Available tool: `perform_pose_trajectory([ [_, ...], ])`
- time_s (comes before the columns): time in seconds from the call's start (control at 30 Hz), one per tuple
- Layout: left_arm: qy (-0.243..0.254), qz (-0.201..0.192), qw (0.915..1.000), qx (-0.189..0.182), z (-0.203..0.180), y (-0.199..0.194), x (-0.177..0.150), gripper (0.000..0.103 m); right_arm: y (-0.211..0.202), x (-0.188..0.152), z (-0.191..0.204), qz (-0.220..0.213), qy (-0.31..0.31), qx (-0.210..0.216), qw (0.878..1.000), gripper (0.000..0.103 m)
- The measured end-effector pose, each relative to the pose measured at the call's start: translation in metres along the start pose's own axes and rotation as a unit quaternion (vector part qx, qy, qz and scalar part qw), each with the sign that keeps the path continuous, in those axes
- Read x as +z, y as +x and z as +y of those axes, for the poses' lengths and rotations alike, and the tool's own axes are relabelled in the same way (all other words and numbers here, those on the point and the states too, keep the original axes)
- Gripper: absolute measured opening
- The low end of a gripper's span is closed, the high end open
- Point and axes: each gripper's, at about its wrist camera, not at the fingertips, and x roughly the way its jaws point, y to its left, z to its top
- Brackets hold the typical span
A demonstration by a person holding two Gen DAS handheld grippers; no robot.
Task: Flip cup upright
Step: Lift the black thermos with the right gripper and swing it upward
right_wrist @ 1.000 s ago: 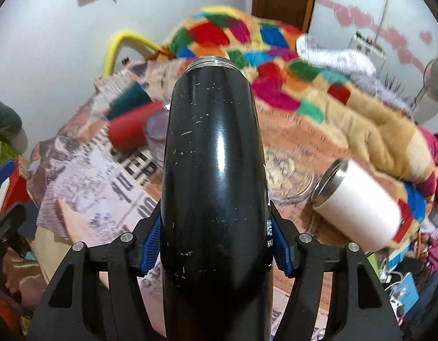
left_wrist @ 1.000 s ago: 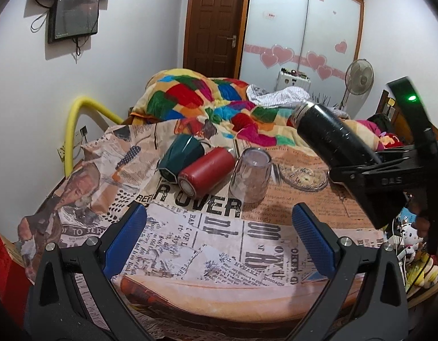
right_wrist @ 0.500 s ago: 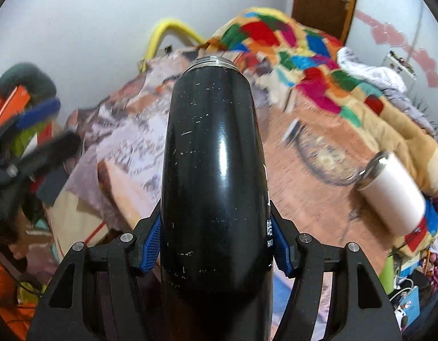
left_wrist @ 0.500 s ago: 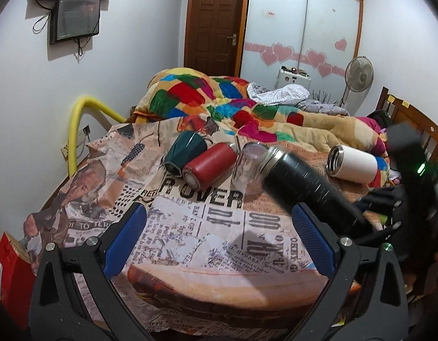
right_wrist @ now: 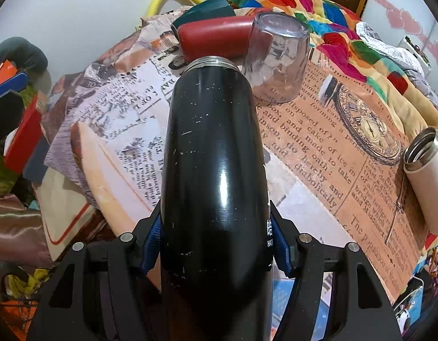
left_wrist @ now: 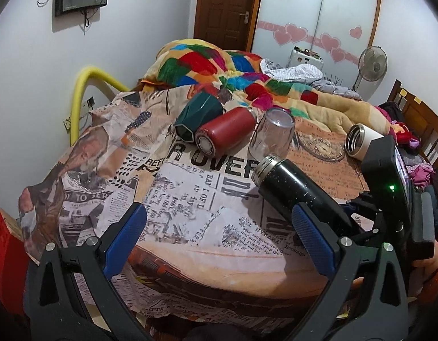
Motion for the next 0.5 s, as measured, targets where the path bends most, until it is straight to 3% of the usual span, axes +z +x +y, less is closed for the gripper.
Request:
perform_pose_trajectory([
  [0.13,0.007,0.000,1.0000,-0.002,-0.003,0.003,-0.002,0.103,-0.003,-0.005,0.008,0.002,-0.002,-0.002,1.000,0.062],
  [0.37,0.025,-0.005,0.9993,0.027,-0.011,0.005,-0.004,0.100,-0.002,-0.009,0.011,0.003,-0.001,-0.002,1.000,0.062],
  [0.5,0.017,0.009,0.9996,0.020,-0.009,0.007,-0.004,0.098,-0.001,-0.010,0.011,0.007,0.002,0.001,1.000,0.062],
])
